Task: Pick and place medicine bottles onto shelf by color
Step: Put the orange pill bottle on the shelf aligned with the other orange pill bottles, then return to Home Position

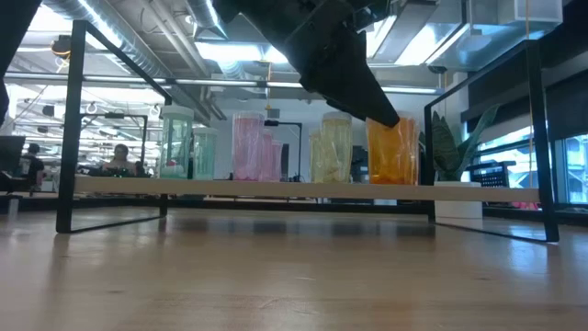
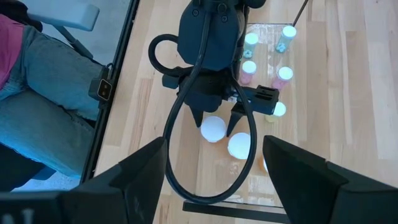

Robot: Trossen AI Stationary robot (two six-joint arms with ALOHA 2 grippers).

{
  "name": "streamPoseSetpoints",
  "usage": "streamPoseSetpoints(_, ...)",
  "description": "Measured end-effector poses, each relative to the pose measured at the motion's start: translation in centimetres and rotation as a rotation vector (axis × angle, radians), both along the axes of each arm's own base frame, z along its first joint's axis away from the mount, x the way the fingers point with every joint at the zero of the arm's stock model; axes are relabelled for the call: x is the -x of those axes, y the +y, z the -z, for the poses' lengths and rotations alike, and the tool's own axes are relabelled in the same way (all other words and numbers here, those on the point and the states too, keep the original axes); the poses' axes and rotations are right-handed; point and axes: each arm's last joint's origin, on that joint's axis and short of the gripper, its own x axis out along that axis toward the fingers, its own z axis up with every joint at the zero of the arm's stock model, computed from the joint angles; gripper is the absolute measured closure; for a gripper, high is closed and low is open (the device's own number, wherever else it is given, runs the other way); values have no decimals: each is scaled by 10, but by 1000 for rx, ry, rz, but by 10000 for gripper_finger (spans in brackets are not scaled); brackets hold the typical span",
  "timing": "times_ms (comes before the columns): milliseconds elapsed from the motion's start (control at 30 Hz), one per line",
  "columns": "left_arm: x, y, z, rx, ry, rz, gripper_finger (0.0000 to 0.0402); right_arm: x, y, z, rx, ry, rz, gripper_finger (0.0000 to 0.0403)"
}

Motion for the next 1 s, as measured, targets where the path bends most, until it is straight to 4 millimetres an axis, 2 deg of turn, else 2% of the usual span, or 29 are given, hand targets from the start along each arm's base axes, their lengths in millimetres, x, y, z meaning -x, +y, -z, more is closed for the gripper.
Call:
streamPoseSetpoints(133,0,0,0,1,0,0,123,0,0,0,0,0,1,134)
streamPoseSetpoints(267,0,0,-2,14,4,-14,118,0,0,0,-1,0,2,134)
streamPoseSetpoints(400,0,-3,-22,20,-18,-10,124,0,0,0,0,0,1,134)
streamPoseSetpoints(533,10,-7,-45,-3,-60,-18,136,0,0,0,-1,-4,1,134)
streamPoseSetpoints(700,34,-15,-77,-106,-90,-77,172,-2,0,-1,-4,-21,1,134)
streamPoseSetpoints(867,65,-16,-112,-145,-112,-132,231,-2,0,-2,-6,-32,1,134)
streamPoseSetpoints(1000,96,-10,-139,-138,-117,-197,285,-3,1,-3,-10,-46,2,134)
